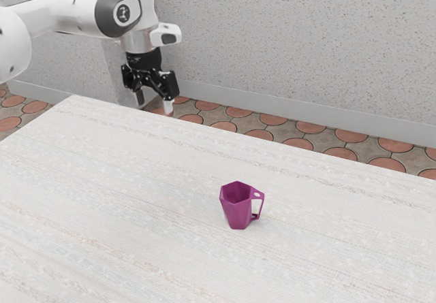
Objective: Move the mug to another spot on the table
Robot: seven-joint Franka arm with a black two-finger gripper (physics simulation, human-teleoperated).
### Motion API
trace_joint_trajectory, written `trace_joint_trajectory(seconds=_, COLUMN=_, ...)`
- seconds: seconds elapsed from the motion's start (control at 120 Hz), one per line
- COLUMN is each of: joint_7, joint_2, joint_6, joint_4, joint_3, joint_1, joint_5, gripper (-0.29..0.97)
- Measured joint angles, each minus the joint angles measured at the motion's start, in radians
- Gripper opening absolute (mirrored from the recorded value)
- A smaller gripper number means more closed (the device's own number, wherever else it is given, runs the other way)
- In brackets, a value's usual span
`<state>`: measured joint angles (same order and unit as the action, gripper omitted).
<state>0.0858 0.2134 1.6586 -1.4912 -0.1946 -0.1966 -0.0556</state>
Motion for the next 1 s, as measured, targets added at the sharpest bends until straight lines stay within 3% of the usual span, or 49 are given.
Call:
trace_joint_trajectory(seconds=0.142, joint_7=0.007, joint_2=-0.001, joint_6=0.028, joint_4=-0.008, joint_3=-0.001, joint_1=-0.031, joint_5=-0.002, gripper=0.68)
trace_joint_trajectory(seconds=0.3, joint_7=0.012, joint_2=0.014, joint_6=0.059, joint_4=-0.011, joint_3=-0.005, joint_1=-0.203, joint_5=0.078, gripper=0.68)
trace_joint_trajectory(seconds=0.45, joint_7=0.091, joint_2=0.166, joint_6=0.083, joint_4=0.123, joint_3=0.003, joint_1=-0.285, joint_5=0.140, gripper=0.68)
trace_joint_trajectory(seconds=0.733, joint_7=0.323, joint_2=0.319, joint_6=0.119, joint_4=0.217, joint_3=0.184, joint_1=-0.224, joint_5=0.158, gripper=0.68)
trace_joint_trajectory(seconds=1.0, joint_7=0.481, joint_2=0.393, joint_6=0.110, joint_4=0.209, joint_3=0.240, joint_1=-0.201, joint_5=0.150, gripper=0.68)
